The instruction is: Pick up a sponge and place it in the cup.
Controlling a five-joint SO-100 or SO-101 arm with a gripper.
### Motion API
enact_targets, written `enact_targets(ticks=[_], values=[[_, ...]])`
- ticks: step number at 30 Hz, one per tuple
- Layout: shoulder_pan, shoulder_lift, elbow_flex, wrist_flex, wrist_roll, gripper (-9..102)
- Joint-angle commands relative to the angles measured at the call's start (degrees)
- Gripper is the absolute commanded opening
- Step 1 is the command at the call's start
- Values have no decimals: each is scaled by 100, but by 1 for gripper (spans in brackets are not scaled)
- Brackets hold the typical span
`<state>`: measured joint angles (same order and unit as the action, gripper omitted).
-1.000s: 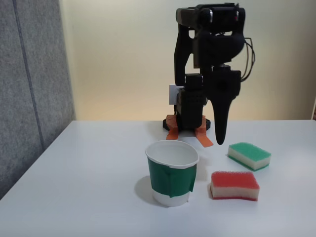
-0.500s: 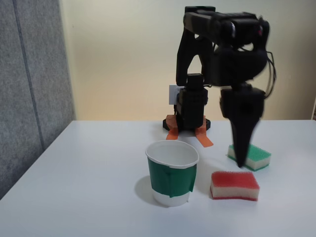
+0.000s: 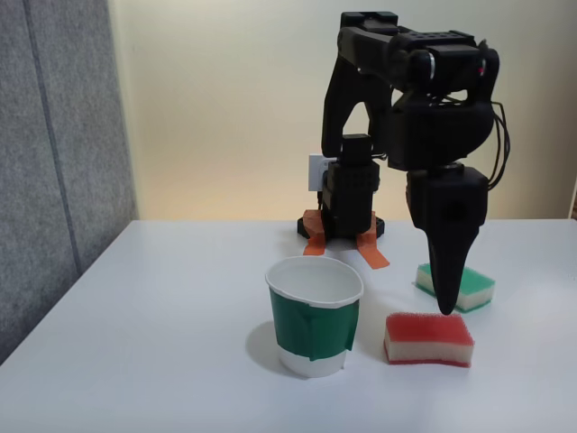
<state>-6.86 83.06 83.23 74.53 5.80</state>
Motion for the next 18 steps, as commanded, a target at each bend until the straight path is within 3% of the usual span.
enact_targets(ticks=[1,5,18], values=[[-88,466,246,-246,123,27],[-123,519,536,-571,35,33],[-79,149,773,-1151,-316,34]])
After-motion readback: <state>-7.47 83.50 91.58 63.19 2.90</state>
